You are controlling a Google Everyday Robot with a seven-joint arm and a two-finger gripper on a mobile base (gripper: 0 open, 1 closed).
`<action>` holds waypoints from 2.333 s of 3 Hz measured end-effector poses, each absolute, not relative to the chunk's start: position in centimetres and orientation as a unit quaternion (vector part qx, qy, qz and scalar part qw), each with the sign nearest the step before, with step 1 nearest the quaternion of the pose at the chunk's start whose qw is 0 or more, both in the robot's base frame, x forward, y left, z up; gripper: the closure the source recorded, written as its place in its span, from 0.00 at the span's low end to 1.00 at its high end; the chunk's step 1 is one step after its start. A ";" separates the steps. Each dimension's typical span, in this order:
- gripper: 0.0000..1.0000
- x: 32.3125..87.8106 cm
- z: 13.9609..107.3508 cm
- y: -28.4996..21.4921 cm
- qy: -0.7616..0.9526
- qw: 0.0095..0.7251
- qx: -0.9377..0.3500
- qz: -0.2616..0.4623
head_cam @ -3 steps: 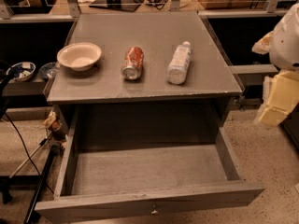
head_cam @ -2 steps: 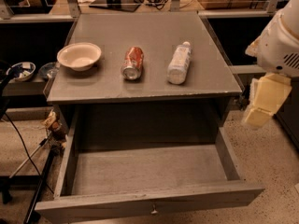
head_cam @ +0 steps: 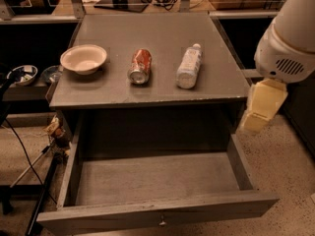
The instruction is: Place blue plastic bottle into top drawer
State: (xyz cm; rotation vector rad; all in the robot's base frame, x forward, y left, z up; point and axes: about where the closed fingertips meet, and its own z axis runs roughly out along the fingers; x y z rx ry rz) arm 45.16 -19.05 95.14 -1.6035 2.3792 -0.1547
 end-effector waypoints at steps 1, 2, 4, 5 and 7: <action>0.00 45.3 95.0 -19.1 0.825 0.131 -0.547 -0.057; 0.00 45.9 94.8 -18.7 0.830 0.130 -0.539 -0.053; 0.00 48.4 92.8 -17.3 0.853 0.105 -0.511 -0.014; 0.00 48.8 92.5 -17.4 0.857 0.101 -0.506 -0.012; 0.00 52.1 90.3 -18.4 0.881 0.072 -0.467 0.002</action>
Offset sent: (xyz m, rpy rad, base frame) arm 0.0142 0.0046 -0.0095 0.0105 0.0303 -0.0582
